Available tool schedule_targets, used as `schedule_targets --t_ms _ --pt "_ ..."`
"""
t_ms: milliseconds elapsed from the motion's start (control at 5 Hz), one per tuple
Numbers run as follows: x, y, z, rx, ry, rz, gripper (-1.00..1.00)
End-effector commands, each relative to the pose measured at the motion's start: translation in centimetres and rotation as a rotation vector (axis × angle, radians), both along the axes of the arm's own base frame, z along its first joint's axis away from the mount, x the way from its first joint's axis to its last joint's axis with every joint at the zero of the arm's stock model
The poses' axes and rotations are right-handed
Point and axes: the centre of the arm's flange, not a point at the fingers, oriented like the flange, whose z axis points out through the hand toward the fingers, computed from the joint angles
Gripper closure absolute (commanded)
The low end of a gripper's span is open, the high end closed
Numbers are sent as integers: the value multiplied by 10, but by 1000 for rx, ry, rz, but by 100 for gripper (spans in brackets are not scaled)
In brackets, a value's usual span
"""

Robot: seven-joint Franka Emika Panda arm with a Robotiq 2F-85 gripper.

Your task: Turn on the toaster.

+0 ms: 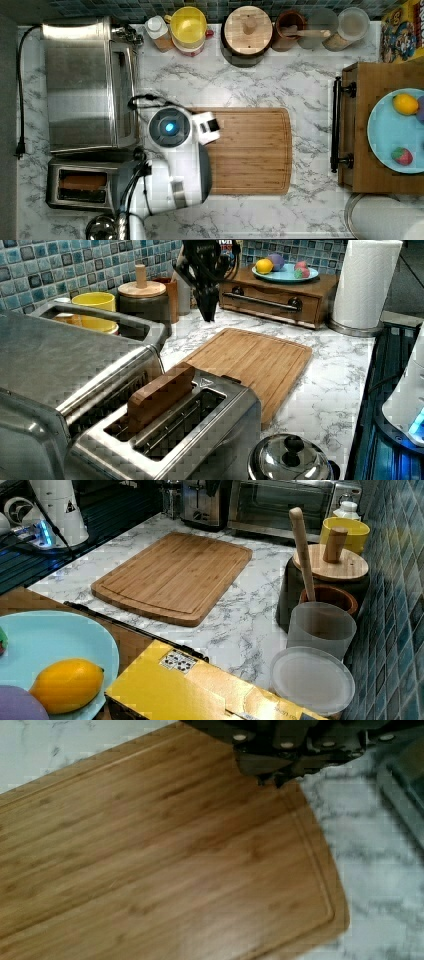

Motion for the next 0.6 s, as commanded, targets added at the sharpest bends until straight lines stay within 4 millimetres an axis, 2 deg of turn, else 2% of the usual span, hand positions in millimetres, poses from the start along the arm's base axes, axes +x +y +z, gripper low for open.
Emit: schedule_targets --t_ms 200,600 --pt "-56 62 36 82 -82 288 100" --pt "-95 98 41 154 -136 472 100"
